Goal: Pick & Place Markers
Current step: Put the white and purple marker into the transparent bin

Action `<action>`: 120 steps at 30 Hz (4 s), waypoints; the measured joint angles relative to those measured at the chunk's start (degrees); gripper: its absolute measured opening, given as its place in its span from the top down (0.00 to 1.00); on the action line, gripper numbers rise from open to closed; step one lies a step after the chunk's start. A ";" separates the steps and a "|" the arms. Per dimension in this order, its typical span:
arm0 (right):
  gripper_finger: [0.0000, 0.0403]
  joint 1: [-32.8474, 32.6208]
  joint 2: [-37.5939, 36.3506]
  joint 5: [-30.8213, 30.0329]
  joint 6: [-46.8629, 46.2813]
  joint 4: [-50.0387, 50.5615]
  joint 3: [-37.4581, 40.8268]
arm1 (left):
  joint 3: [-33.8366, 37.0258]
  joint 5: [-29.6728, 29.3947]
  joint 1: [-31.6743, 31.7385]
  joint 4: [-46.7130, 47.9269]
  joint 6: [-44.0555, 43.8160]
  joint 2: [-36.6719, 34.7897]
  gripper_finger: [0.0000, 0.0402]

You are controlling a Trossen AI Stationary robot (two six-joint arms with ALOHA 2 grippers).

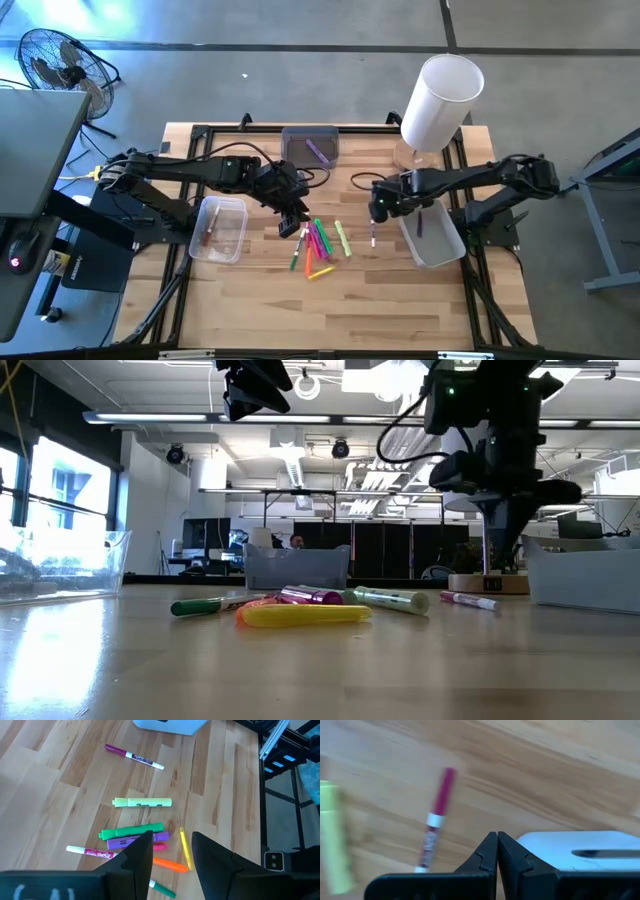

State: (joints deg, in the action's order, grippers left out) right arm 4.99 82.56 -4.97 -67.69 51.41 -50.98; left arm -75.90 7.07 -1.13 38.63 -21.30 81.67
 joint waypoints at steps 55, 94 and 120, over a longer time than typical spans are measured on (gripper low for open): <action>1.00 -3.90 16.46 -14.49 13.50 9.80 -34.88 | 31.34 -5.22 -1.18 -12.74 -5.01 -30.44 0.67; 0.84 -6.98 23.81 5.24 -17.41 -7.87 -10.49 | 31.45 4.85 -1.15 -12.98 0.48 -30.64 0.67; 0.96 -8.31 11.39 -3.55 -0.86 -6.33 -14.58 | 31.41 -0.15 -1.14 -23.18 -0.20 -23.02 0.67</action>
State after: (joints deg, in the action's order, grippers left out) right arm -3.31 93.95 -8.52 -68.54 45.08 -65.56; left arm -44.48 6.92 -2.26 15.46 -21.50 58.65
